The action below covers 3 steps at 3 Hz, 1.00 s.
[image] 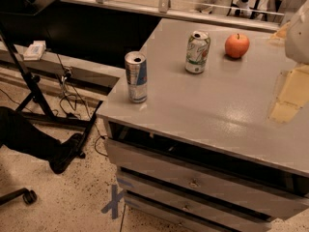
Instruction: Place redbull can upright
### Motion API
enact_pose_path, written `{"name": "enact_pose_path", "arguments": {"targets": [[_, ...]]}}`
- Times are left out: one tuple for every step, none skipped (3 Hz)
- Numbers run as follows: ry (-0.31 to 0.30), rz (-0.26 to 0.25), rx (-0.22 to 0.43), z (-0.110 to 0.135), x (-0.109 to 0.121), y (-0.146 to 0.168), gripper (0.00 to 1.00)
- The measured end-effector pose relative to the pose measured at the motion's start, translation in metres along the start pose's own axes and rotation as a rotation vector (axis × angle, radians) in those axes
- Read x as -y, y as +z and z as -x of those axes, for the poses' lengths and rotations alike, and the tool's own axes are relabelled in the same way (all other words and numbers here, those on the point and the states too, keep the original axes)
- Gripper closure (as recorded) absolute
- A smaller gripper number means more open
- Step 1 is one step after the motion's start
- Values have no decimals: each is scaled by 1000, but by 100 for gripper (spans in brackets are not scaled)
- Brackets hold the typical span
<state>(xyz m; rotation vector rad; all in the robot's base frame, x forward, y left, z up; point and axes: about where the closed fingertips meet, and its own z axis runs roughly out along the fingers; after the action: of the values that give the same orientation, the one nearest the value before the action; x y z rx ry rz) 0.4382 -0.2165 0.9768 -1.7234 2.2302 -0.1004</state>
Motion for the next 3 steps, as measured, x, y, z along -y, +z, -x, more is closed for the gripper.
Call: {"name": "enact_pose_path", "arguments": {"targets": [[0, 0, 0, 0, 0, 0, 0], [45, 4, 89, 9, 0, 18, 0], [131, 69, 292, 41, -6, 74, 0]]}}
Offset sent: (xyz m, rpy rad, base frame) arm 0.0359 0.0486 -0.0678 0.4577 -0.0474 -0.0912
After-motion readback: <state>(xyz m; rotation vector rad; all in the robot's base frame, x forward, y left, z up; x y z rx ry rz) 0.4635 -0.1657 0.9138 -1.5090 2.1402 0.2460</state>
